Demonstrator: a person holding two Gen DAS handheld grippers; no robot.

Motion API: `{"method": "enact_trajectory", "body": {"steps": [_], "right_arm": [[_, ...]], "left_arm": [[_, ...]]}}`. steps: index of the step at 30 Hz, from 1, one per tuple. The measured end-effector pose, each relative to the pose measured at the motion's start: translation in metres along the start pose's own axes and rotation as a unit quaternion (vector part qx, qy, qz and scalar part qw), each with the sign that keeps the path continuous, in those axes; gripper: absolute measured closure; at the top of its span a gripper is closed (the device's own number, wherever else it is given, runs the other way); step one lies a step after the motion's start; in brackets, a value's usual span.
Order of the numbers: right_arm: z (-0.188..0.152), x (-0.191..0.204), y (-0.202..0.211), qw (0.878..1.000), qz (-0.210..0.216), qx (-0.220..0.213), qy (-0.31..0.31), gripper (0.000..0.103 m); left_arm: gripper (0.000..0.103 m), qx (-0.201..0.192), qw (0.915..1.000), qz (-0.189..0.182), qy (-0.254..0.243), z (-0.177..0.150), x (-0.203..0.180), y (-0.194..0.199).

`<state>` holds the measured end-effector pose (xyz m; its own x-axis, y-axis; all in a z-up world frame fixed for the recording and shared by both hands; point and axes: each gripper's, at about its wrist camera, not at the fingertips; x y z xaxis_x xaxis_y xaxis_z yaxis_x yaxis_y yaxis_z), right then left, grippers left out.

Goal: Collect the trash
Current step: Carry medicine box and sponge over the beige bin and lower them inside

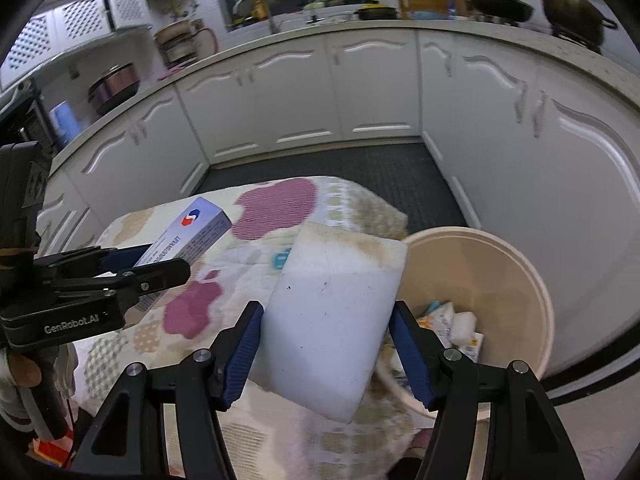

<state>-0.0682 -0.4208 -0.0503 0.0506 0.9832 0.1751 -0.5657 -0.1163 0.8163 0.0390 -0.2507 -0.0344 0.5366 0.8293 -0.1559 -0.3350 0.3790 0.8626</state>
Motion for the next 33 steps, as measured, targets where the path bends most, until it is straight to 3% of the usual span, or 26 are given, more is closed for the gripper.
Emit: {"method": "enact_trajectory", "body": {"steps": [7,17,24,27,31,33], "right_arm": [[-0.004,-0.055,-0.005,0.998,-0.034,0.004,-0.045,0.041],[-0.015,-0.123,-0.038,0.992,-0.048,0.034,-0.111,0.041],[-0.02,-0.141,-0.061,0.99,-0.046,0.046,-0.128,0.04],[-0.023,-0.145,-0.067,0.989,-0.043,0.047,-0.134,0.037],[-0.026,-0.148,-0.074,0.987,-0.038,0.053,-0.144,0.02],[-0.027,-0.149,-0.074,0.987,-0.034,0.052,-0.145,0.016]], "left_arm": [[0.055,0.016,0.9988,-0.046,-0.005,0.024,-0.037,-0.03],[0.055,0.052,0.994,-0.096,0.008,0.062,-0.082,-0.096],[0.054,0.067,0.9924,-0.103,0.002,0.069,-0.1,-0.126],[0.054,0.067,0.9931,-0.096,-0.002,0.069,-0.104,-0.134],[0.039,0.058,0.9928,-0.104,-0.005,0.07,-0.105,-0.138],[0.036,0.052,0.9933,-0.103,-0.003,0.071,-0.104,-0.137]]}}
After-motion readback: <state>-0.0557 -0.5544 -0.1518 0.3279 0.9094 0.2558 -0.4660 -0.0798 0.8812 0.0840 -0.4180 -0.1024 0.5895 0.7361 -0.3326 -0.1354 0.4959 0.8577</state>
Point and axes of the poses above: each gripper's, at about its wrist camera, not at the fingertips, and y roughly against the way its jaws point, x to its left, z to its top, and after that the axes turned 7 degrees about x, right-handed
